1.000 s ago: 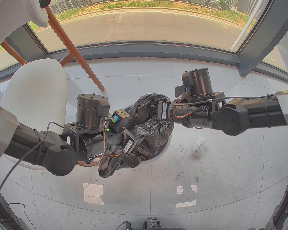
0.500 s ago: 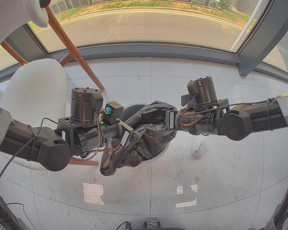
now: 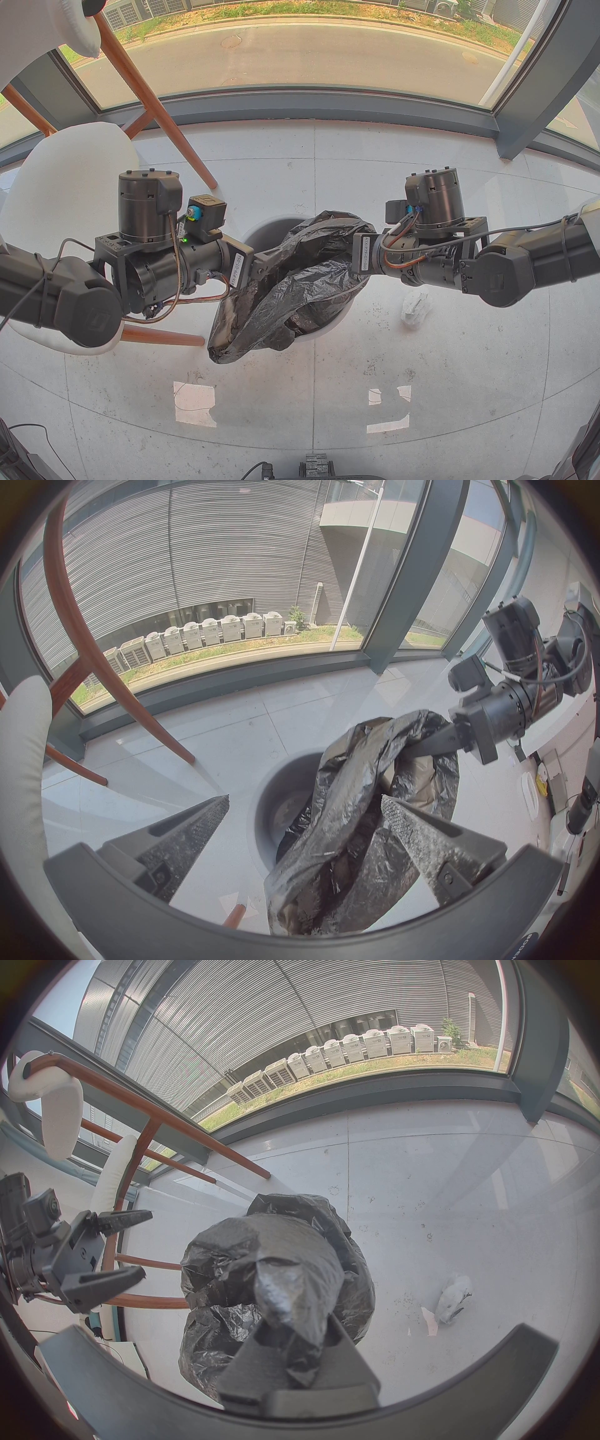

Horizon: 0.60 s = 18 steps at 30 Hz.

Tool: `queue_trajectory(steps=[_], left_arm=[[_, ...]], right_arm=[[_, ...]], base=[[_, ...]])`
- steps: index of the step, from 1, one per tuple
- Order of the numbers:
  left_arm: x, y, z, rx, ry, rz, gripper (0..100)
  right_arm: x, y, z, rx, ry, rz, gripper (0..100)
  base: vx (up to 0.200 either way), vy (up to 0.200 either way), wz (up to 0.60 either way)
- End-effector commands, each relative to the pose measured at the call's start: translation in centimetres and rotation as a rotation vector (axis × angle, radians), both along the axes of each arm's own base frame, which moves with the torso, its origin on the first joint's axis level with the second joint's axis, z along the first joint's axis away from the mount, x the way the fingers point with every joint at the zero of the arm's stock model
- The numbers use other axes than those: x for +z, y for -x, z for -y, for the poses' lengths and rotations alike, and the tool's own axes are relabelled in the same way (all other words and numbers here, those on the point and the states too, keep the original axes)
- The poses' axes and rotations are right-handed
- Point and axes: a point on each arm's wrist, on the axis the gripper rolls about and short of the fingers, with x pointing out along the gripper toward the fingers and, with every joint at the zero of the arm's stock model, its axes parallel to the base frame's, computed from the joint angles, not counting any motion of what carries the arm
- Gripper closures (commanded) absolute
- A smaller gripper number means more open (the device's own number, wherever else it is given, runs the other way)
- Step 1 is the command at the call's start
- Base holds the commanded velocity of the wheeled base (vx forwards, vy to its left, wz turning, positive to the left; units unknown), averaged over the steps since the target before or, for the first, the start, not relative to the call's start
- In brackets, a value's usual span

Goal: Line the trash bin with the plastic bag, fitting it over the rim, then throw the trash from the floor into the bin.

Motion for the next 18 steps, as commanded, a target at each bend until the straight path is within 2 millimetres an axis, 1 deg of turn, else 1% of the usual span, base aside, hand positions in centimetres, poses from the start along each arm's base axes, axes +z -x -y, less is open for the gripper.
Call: queue_trajectory(steps=[1, 4, 5, 8, 9, 13, 14, 15, 16, 18], left_arm=[[-1.3, 0.0, 0.2, -0.015, -0.025, -0.035, 0], [-2.5, 0.0, 0.2, -0.032, -0.078, -0.053, 0], [-2.5, 0.0, 0.2, -0.032, -0.078, -0.053, 0], [-3.9, -0.8, 0.4, -0.047, -0.118, -0.072, 0], [-4.0, -1.0, 0.5, -0.047, -0.119, -0.075, 0], [-4.7, -3.4, 0.3, -0.014, -0.123, -0.076, 0], [-4.7, -3.4, 0.3, -0.014, -0.123, -0.076, 0], [-5.0, -4.3, 0.5, -0.009, -0.125, -0.072, 0], [-5.1, -4.8, 0.4, 0.002, -0.123, -0.07, 0], [-5.4, -5.6, 0.3, 0.012, -0.127, -0.07, 0]], right_arm=[[0.3, 0.0, 0.0, -0.001, -0.006, 0.009, 100], [0.3, 0.1, 0.0, 0.001, -0.006, 0.009, 100], [0.3, 0.1, 0.0, 0.001, -0.006, 0.009, 100], [0.4, 0.1, 0.0, 0.0, -0.012, 0.015, 100], [0.5, 0.0, 0.0, 0.0, -0.016, 0.02, 100], [0.5, 0.0, -0.1, 0.001, -0.03, 0.042, 100], [0.6, 0.0, 0.0, 0.001, -0.032, 0.045, 100], [0.5, 0.2, -0.1, 0.003, -0.031, 0.041, 100], [0.6, 0.3, -0.2, 0.008, -0.032, 0.043, 100], [0.8, 0.4, -0.2, 0.009, -0.036, 0.048, 100]], base=[[0.0, 0.0, 0.0], [0.0, 0.0, 0.0], [0.0, 0.0, 0.0], [0.0, 0.0, 0.0], [0.0, 0.0, 0.0], [0.0, 0.0, 0.0], [0.0, 0.0, 0.0], [0.0, 0.0, 0.0], [0.0, 0.0, 0.0], [0.0, 0.0, 0.0]])
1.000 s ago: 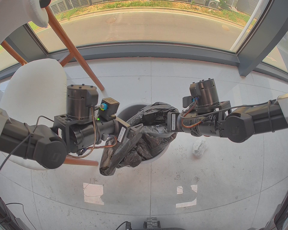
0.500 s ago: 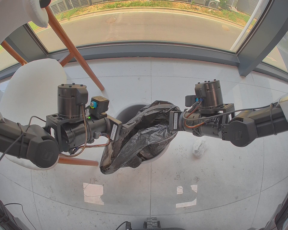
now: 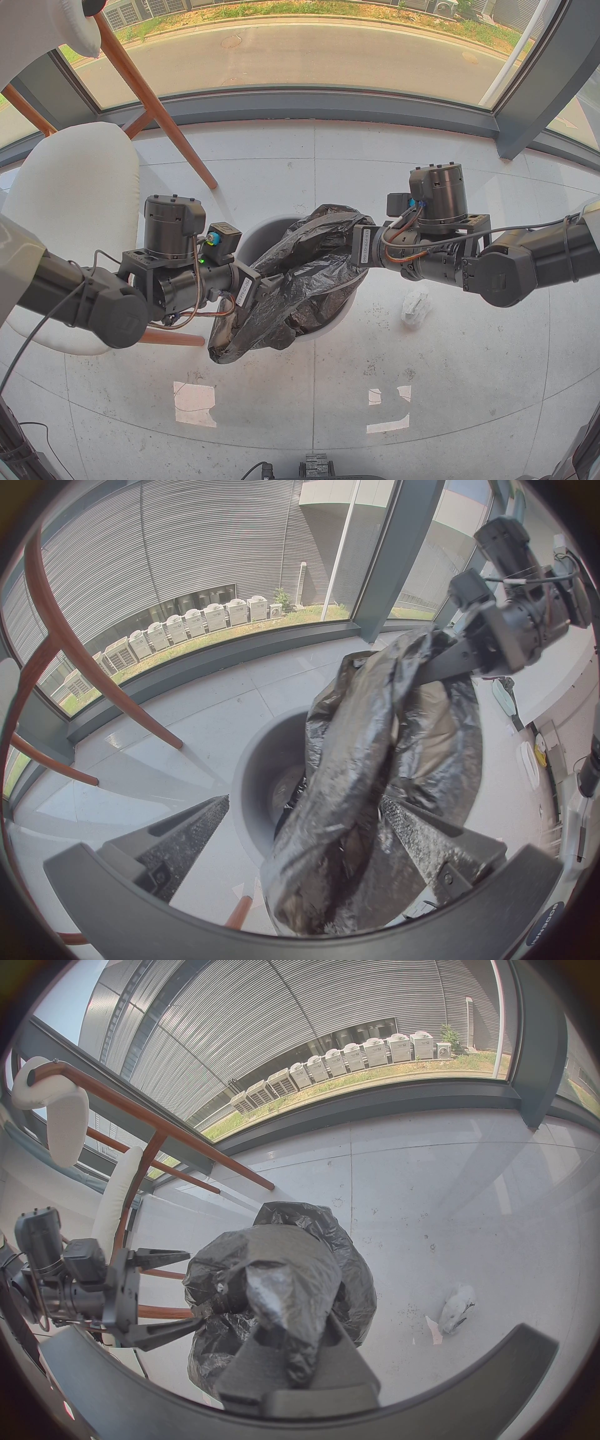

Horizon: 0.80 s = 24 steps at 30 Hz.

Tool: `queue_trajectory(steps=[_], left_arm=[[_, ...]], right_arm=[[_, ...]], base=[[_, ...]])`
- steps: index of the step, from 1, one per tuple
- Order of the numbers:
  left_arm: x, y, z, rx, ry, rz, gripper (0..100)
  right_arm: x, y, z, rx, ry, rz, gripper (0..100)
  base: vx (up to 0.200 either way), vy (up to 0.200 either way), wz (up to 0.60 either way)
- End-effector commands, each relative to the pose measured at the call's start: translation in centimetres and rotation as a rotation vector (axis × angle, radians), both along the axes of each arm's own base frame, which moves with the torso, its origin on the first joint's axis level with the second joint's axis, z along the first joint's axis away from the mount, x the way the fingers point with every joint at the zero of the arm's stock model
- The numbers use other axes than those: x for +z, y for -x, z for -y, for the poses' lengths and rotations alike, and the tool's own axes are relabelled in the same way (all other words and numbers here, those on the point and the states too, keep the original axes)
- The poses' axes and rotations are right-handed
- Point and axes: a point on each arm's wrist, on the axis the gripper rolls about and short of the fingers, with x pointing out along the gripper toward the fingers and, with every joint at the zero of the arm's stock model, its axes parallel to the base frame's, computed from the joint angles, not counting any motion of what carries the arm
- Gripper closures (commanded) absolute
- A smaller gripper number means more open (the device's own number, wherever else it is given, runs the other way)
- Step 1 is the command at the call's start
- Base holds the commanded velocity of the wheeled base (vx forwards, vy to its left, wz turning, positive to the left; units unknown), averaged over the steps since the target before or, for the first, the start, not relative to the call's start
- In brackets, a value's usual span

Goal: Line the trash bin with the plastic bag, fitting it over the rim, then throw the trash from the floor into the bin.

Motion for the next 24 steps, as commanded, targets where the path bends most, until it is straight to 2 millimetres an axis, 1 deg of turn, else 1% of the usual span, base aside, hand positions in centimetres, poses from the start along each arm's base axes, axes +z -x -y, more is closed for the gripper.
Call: queue_trajectory(steps=[1, 5, 6, 12, 13, 15, 16, 19, 20, 21, 23, 24], left_arm=[[-1.9, -2.7, 0.2, 0.026, -0.016, -0.022, 0], [-1.4, -3.1, 0.4, 0.031, -0.006, -0.001, 0], [-1.4, -3.1, 0.5, 0.03, -0.005, -0.002, 100], [-1.3, -2.7, 0.2, 0.034, -0.001, -0.01, 100], [-1.0, -2.6, 0.2, 0.033, 0.004, -0.004, 100], [0.0, -2.2, 0.0, 0.034, 0.022, 0.018, 100], [0.2, -2.1, 0.0, 0.036, 0.025, 0.021, 100], [2.3, -1.0, -0.3, 0.051, 0.089, 0.039, 100], [2.5, -0.9, -0.3, 0.052, 0.093, 0.04, 100], [3.4, -0.1, -0.7, 0.052, 0.095, 0.034, 100], [3.8, 0.3, -0.8, 0.053, 0.091, 0.028, 100], [4.7, 1.0, -1.2, 0.061, 0.086, 0.024, 100]], right_arm=[[0.3, 0.4, -0.1, 0.008, -0.007, 0.008, 100], [0.4, 0.5, -0.2, 0.012, -0.005, 0.009, 100], [0.3, 0.5, -0.2, 0.012, -0.005, 0.008, 100], [0.4, 0.3, -0.1, 0.008, -0.005, 0.011, 100], [0.4, 0.1, 0.0, 0.005, -0.002, 0.015, 100], [0.4, 0.0, 0.1, 0.009, 0.009, 0.023, 100], [0.4, 0.0, 0.1, 0.01, 0.01, 0.023, 100], [0.4, 0.1, 0.0, 0.049, 0.003, 0.019, 100], [0.4, 0.1, 0.0, 0.052, 0.002, 0.016, 100], [0.1, 0.1, 0.0, 0.064, 0.005, 0.007, 100], [0.0, 0.1, -0.1, 0.064, 0.007, 0.006, 100], [0.0, 0.0, -0.2, 0.066, 0.005, 0.009, 100]], base=[[0.0, 0.0, 0.0], [0.0, 0.0, 0.0], [0.0, 0.0, 0.0], [0.0, 0.0, 0.0], [0.0, 0.0, 0.0], [0.0, 0.0, 0.0], [0.0, 0.0, 0.0], [0.0, 0.0, 0.0], [0.0, 0.0, 0.0], [0.0, 0.0, 0.0], [0.0, 0.0, 0.0], [0.0, 0.0, 0.0]])
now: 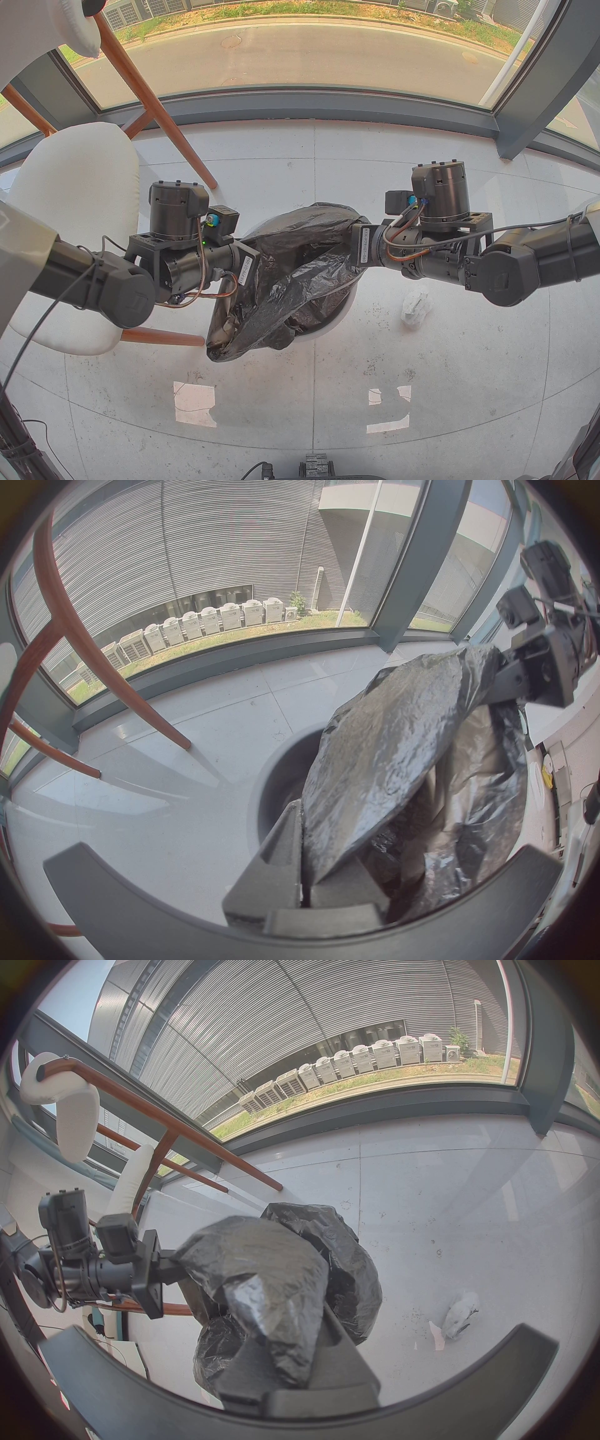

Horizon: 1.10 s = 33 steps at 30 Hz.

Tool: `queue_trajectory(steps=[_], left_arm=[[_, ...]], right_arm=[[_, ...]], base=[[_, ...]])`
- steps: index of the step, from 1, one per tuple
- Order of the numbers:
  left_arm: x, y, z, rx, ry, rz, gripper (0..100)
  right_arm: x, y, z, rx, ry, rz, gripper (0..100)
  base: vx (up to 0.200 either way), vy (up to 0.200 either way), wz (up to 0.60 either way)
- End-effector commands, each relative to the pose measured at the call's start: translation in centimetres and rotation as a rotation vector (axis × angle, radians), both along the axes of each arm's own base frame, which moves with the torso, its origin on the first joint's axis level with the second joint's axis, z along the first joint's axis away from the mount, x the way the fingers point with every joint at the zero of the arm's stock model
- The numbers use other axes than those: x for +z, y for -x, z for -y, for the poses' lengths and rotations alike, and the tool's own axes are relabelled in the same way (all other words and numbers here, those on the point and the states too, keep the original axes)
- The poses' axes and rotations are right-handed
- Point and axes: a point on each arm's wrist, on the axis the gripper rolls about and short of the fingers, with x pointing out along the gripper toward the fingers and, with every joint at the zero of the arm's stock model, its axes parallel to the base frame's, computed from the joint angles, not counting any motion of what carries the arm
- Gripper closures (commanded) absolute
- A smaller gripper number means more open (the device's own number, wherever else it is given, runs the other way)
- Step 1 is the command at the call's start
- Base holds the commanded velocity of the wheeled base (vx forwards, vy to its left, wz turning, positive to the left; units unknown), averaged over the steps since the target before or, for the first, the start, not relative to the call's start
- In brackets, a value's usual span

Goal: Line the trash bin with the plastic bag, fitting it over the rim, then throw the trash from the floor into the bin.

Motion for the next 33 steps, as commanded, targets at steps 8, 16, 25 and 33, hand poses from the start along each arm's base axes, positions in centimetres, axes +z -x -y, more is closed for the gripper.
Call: queue_trajectory(steps=[8, 16, 25, 33], left_arm=[[4.3, 1.8, -1.0, 0.015, 0.02, 0.031, 100], [6.1, 0.0, 0.0, 0.011, 0.01, 0.007, 100], [5.2, -2.3, 1.1, 0.013, -0.006, -0.018, 100], [4.7, -4.1, 1.9, 0.014, -0.003, -0.008, 100]], right_arm=[[-1.0, -1.4, -0.3, 0.052, 0.009, -0.006, 100], [-0.5, -2.9, 2.3, 0.118, 0.036, 0.034, 100], [-2.0, -3.8, 5.5, 0.087, 0.079, 0.001, 100], [-2.9, -4.1, 5.8, 0.126, 0.069, 0.068, 100]], base=[[0.0, 0.0, 0.0], [0.0, 0.0, 0.0], [0.0, 0.0, 0.0], [0.0, 0.0, 0.0]])
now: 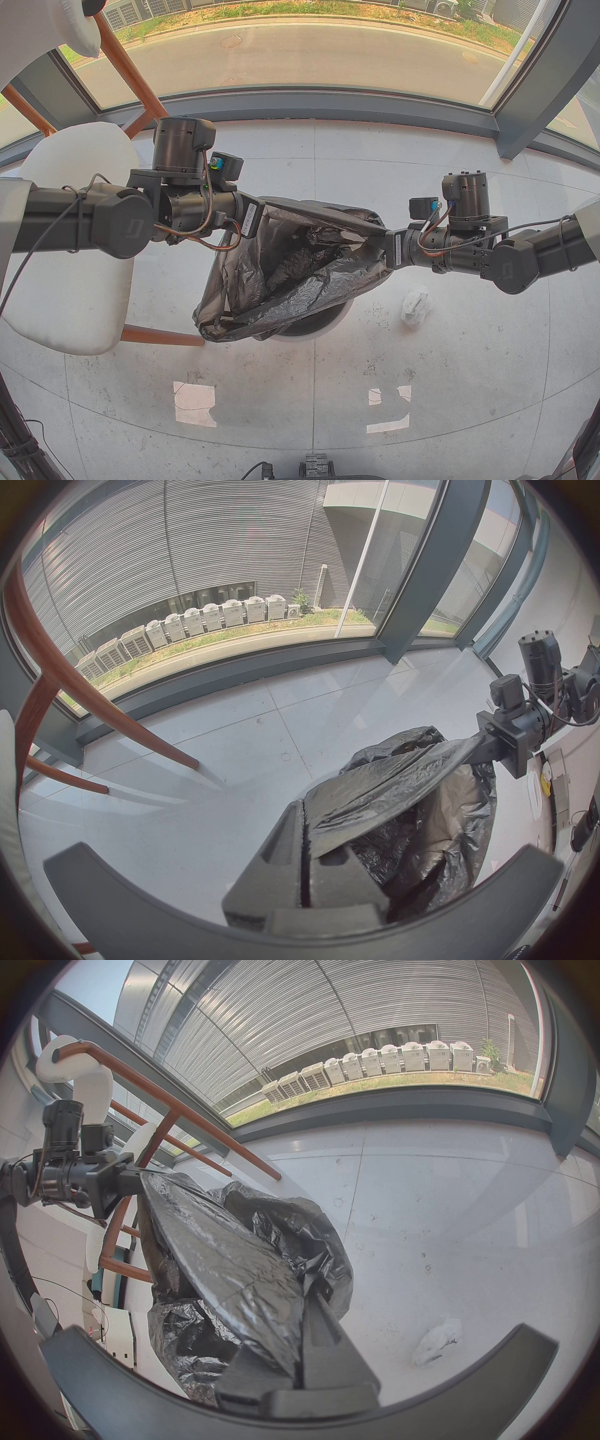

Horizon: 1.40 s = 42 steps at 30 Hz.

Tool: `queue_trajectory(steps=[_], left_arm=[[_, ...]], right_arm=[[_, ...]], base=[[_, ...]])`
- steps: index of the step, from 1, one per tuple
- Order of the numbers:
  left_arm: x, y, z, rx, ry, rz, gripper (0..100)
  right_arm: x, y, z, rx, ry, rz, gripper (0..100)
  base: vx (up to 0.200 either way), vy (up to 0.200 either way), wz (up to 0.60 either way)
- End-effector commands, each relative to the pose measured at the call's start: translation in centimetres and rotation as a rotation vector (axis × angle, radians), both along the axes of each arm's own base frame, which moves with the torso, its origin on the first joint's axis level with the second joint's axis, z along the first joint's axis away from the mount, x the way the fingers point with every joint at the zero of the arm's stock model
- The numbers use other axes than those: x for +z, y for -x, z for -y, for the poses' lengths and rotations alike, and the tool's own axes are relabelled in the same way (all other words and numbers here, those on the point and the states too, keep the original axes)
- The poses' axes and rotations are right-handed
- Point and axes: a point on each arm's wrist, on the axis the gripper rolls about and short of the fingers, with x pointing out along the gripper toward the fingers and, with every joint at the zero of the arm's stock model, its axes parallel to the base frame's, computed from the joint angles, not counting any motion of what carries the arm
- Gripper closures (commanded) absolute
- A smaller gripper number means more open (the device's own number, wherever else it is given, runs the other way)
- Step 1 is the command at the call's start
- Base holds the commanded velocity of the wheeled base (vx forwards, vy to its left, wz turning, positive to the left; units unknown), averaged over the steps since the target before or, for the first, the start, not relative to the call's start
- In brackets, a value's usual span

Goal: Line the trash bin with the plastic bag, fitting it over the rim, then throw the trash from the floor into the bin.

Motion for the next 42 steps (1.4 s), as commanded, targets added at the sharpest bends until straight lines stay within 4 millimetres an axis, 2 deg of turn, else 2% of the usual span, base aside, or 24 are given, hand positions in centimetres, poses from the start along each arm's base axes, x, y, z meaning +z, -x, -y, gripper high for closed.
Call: queue_trajectory(steps=[1, 4, 5, 8, 13, 15, 17, 21, 25, 30, 34, 37, 41, 42], left_arm=[[-1.2, -1.5, 0.8, 0.0, -0.006, -0.013, 100], [-0.8, -1.8, 0.9, 0.0, 0.003, 0.003, 100], [-0.7, -1.9, 1.0, 0.0, 0.005, 0.007, 100], [-0.8, -2.3, 1.2, 0.003, 0.008, 0.013, 100], [-0.7, -2.4, 1.2, 0.02, 0.006, 0.019, 100], [-0.6, -2.4, 1.2, 0.026, 0.009, 0.019, 100], [-0.5, -2.4, 1.2, 0.033, 0.029, 0.018, 100], [-0.1, -2.4, 1.3, 0.04, 0.053, 0.021, 100], [-0.3, -2.4, 1.4, 0.04, 0.054, 0.017, 100], [-0.2, -2.1, 1.9, 0.027, 0.056, 0.021, 100], [-0.3, -2.0, 2.2, 0.03, 0.051, 0.019, 100], [-0.4, -2.0, 2.2, 0.03, 0.05, 0.017, 100], [-0.6, -2.1, 2.3, 0.03, 0.049, 0.013, 100], [-0.7, -2.2, 2.3, 0.03, 0.048, 0.013, 100]], right_arm=[[-0.7, -0.2, 0.1, 0.018, -0.012, 0.014, 100], [-1.2, -0.7, 0.0, 0.017, -0.018, 0.029, 100], [-1.3, -0.9, 0.2, 0.014, -0.013, 0.03, 0], [-1.5, -1.4, 1.0, 0.001, -0.006, 0.034, 0], [-1.9, -1.0, 1.8, -0.022, -0.006, -0.002, 0], [-1.7, -0.7, 2.1, -0.029, -0.013, -0.011, 0], [-0.8, 0.8, 2.2, -0.038, -0.052, -0.04, 0], [-0.9, 5.3, 0.3, -0.049, -0.144, -0.236, 0], [-1.8, 7.1, -1.7, -0.151, -0.219, -0.336, 0], [-2.4, 7.8, -4.5, -0.219, -0.365, -0.472, 0], [-3.0, 7.7, -6.9, -0.279, -0.413, -0.5, 0], [-3.9, 7.1, -8.4, -0.329, -0.449, -0.534, 0], [-4.4, 6.2, -9.1, -0.343, -0.463, -0.539, 0], [-4.5, 5.3, -9.3, -0.359, -0.463, -0.537, 0]], base=[[0.0, 0.0, 0.0], [0.0, 0.0, 0.0], [0.0, 0.0, 0.0], [0.0, 0.0, 0.0], [0.0, 0.0, 0.0], [0.0, 0.0, 0.0], [0.0, 0.0, 0.0], [0.0, 0.0, 0.0], [0.0, 0.0, 0.0], [0.0, 0.0, 0.0], [0.0, 0.0, 0.0], [0.0, 0.0, 0.0], [0.0, 0.0, 0.0], [0.0, 0.0, 0.0]])
